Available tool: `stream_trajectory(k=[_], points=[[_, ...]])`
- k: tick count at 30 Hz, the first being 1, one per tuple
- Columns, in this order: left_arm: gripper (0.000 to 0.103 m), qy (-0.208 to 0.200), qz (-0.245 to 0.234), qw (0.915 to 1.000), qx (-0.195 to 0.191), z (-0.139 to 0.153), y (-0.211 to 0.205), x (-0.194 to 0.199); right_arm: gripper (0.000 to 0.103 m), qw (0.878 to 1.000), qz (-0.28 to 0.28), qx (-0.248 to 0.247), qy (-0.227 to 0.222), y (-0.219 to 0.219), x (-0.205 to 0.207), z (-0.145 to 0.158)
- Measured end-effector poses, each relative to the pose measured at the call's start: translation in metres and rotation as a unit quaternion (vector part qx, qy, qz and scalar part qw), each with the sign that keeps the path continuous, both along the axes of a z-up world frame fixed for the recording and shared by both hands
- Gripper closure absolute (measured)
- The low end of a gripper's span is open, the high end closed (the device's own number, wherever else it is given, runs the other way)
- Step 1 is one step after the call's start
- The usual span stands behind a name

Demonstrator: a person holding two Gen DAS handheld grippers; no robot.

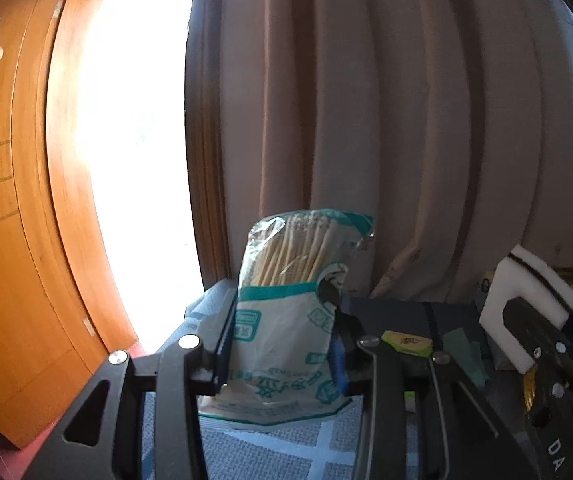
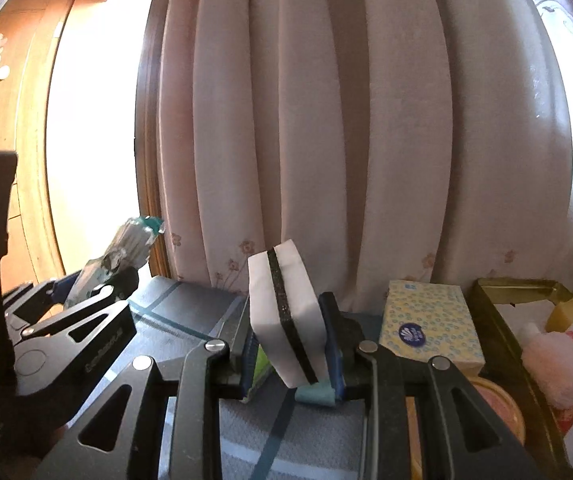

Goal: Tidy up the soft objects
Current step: 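Lift the swab bag and white-black sponge with both grippers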

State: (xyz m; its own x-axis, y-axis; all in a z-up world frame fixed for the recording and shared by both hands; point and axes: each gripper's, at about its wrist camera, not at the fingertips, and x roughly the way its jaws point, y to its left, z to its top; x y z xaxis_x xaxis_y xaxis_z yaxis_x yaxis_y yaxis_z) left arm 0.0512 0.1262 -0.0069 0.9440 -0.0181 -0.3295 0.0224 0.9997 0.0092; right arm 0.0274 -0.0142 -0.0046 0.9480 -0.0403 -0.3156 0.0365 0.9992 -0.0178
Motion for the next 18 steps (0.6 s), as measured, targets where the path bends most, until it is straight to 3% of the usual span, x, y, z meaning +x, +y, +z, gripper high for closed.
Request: stream_trajectory(k=[18], points=[[0.065, -0.002, -0.007, 0.9999, -0.012, 0.004, -0.012, -0.037, 0.072, 1.000, -0.008, -0.007, -0.018, -0.022, -0.038, -0.004]])
